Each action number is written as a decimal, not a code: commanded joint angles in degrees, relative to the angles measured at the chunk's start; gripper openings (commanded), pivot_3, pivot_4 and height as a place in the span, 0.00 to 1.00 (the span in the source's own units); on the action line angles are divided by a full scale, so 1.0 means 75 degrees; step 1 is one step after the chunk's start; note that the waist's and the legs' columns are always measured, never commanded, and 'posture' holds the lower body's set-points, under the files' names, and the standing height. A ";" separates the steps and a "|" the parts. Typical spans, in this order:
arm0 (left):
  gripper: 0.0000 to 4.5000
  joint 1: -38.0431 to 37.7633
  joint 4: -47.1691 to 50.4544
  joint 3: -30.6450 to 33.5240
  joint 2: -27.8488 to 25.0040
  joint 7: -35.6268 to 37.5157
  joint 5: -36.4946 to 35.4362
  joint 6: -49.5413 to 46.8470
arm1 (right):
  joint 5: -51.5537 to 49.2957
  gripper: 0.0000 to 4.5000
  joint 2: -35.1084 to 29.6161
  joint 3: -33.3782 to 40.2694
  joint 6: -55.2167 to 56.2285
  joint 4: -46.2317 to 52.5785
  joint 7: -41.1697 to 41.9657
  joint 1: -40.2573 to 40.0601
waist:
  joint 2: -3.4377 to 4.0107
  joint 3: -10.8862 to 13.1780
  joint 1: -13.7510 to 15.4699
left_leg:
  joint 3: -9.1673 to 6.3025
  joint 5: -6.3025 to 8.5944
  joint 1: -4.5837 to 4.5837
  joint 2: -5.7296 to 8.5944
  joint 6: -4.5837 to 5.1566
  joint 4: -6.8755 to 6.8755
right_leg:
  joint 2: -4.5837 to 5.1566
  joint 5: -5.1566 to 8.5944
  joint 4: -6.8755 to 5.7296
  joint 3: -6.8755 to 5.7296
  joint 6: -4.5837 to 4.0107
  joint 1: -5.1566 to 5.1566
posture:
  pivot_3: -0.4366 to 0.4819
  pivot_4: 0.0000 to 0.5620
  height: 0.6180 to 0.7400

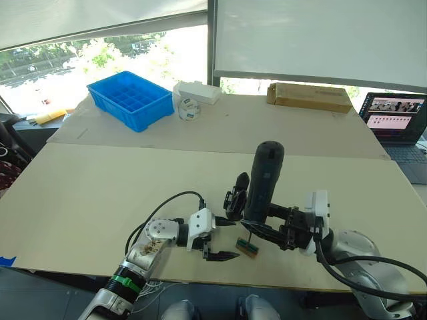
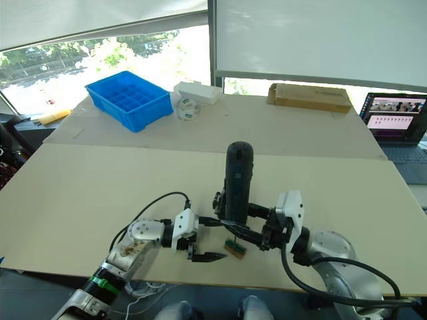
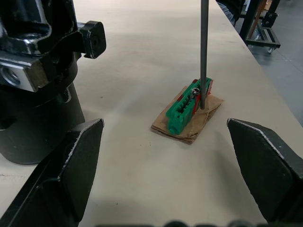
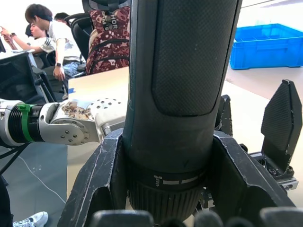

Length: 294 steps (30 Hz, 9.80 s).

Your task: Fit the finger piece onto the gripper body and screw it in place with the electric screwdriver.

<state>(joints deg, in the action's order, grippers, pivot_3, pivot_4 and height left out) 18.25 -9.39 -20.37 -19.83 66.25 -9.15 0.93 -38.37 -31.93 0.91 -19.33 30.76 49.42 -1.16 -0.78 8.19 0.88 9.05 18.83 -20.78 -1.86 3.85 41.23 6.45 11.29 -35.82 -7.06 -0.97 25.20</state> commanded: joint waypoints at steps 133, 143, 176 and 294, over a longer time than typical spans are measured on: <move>0.98 -0.0071 -0.0002 0.0074 -0.0477 0.0412 -0.0239 -0.0222 | 0.0077 0.43 -0.0348 0.0343 0.1011 0.0930 0.0330 0.0188 | 0.0001 0.0000 -0.0034 | -0.0013 0.0005 -0.0006 -0.0001 0.0006 -0.0033 | -0.0001 0.0006 0.0020 -0.0003 0.0007 0.0009 | 0.48 0.27 1.00; 0.98 -0.0372 0.1021 0.1030 -0.1166 0.1969 -0.2139 -0.0213 | -0.1039 0.43 -0.0831 0.1171 0.0275 0.1603 -0.0231 0.0600 | 0.0001 0.0007 -0.0030 | -0.0013 -0.0014 -0.0064 -0.0001 -0.0024 -0.0032 | -0.0003 0.0010 0.0006 -0.0007 -0.0009 0.0077 | 0.48 0.27 1.00; 0.98 0.0300 0.0988 0.2926 -0.1181 0.1056 -0.3095 -0.0828 | -0.4134 0.43 -0.1650 0.1760 -0.1708 0.0176 -0.1805 0.4765 | -0.0005 0.0015 -0.0062 | 0.0031 -0.0021 -0.0048 0.0012 -0.0034 -0.0029 | -0.0069 0.0007 0.0003 -0.0014 0.0001 0.0067 | 0.48 0.27 1.00; 0.51 0.0391 -0.1113 0.0402 0.0792 -0.1503 0.0474 0.0102 | -0.1734 0.43 -0.0355 0.0273 -0.1415 0.0358 -0.0468 0.4356 | -0.0001 0.0014 -0.0010 | 0.0026 -0.0010 -0.0043 0.0013 -0.0008 0.0025 | -0.0031 -0.0015 -0.0022 -0.0017 0.0015 0.0045 | 0.48 0.27 1.00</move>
<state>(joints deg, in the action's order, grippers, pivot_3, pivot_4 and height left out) 21.75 -15.89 -16.07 -13.85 55.07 -6.95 2.36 -52.33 -34.74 2.12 -32.63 32.71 45.25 30.17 -0.79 8.30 0.80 9.23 18.76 -21.11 -1.76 3.80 41.43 6.23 11.17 -35.99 -7.19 -0.85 25.52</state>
